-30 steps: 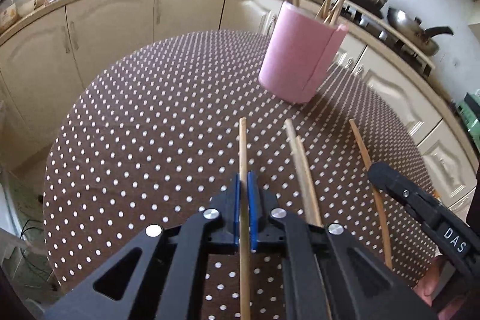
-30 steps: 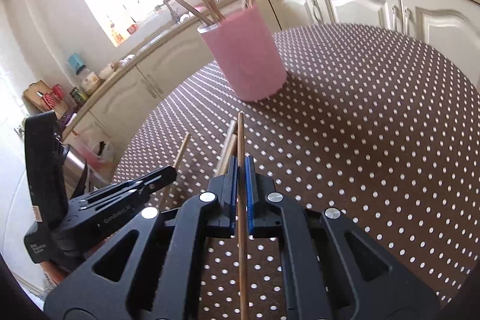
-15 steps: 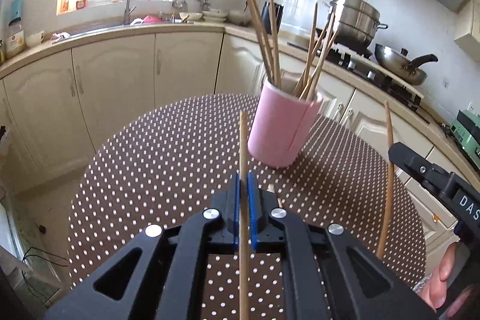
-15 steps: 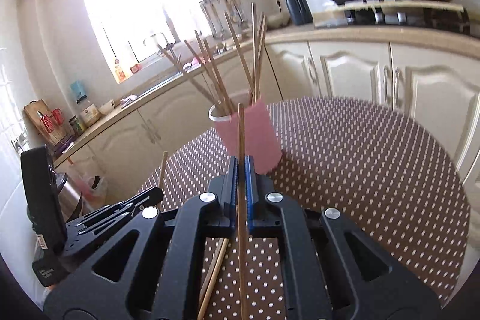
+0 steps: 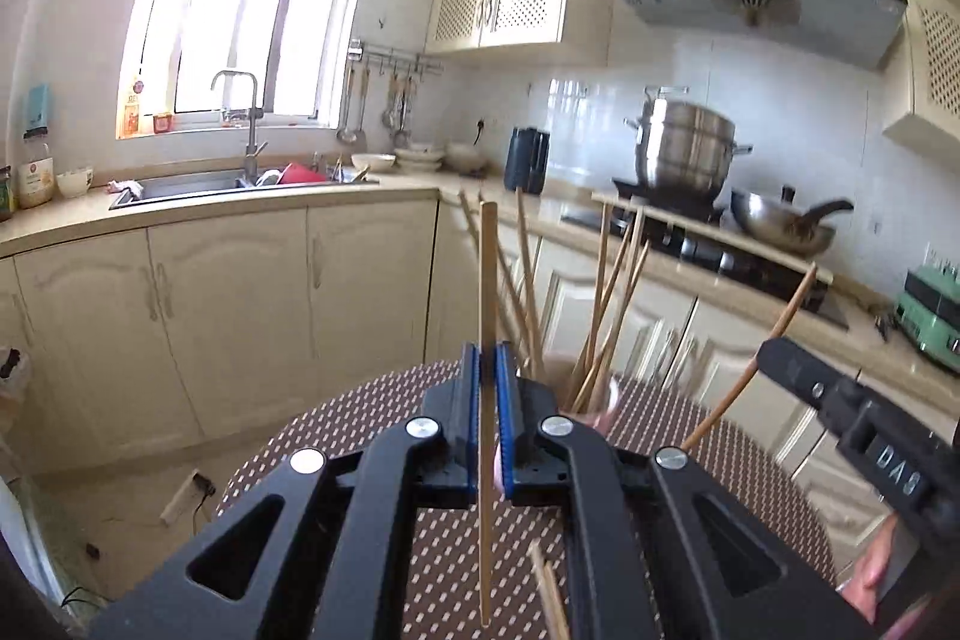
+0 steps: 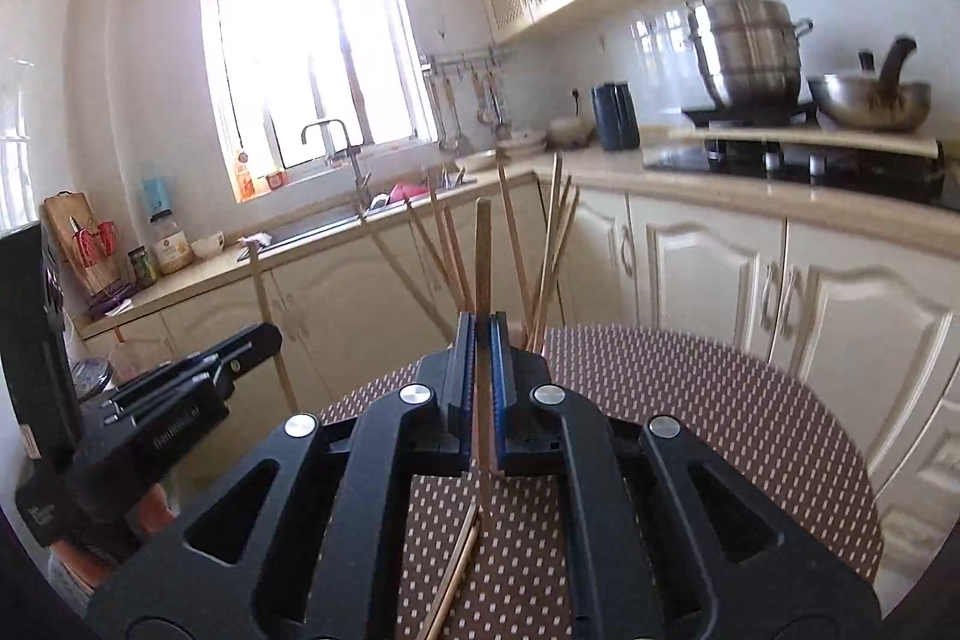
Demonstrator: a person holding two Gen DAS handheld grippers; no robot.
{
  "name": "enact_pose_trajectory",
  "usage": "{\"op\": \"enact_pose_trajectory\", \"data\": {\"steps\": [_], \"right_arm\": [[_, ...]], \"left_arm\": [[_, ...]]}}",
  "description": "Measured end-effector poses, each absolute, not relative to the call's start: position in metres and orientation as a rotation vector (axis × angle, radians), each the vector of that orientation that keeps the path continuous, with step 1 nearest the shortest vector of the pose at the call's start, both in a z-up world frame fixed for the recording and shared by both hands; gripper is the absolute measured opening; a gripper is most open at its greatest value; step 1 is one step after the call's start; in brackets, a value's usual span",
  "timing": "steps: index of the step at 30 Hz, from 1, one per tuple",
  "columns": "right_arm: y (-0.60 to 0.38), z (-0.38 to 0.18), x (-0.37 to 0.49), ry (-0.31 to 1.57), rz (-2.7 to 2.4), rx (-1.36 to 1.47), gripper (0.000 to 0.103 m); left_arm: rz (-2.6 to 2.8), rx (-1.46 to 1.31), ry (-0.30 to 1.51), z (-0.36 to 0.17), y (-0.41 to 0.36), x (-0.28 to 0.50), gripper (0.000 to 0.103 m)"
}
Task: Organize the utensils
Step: 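Lift both held chopsticks and lower them into the pink cup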
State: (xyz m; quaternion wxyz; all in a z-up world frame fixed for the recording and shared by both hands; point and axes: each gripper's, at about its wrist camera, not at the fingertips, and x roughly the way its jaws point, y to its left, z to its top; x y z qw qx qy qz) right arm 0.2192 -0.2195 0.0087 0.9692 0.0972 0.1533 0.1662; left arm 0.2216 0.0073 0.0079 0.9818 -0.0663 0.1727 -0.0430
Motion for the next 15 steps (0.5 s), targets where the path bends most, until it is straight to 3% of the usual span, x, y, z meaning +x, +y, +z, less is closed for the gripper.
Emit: {"op": "enact_pose_trajectory", "data": {"steps": [15], "right_arm": [[-0.23, 0.063, 0.238, 0.187, 0.281, 0.201, 0.005]], "left_arm": [[-0.076, -0.163, 0.129, 0.059, -0.026, 0.263, 0.006]]}}
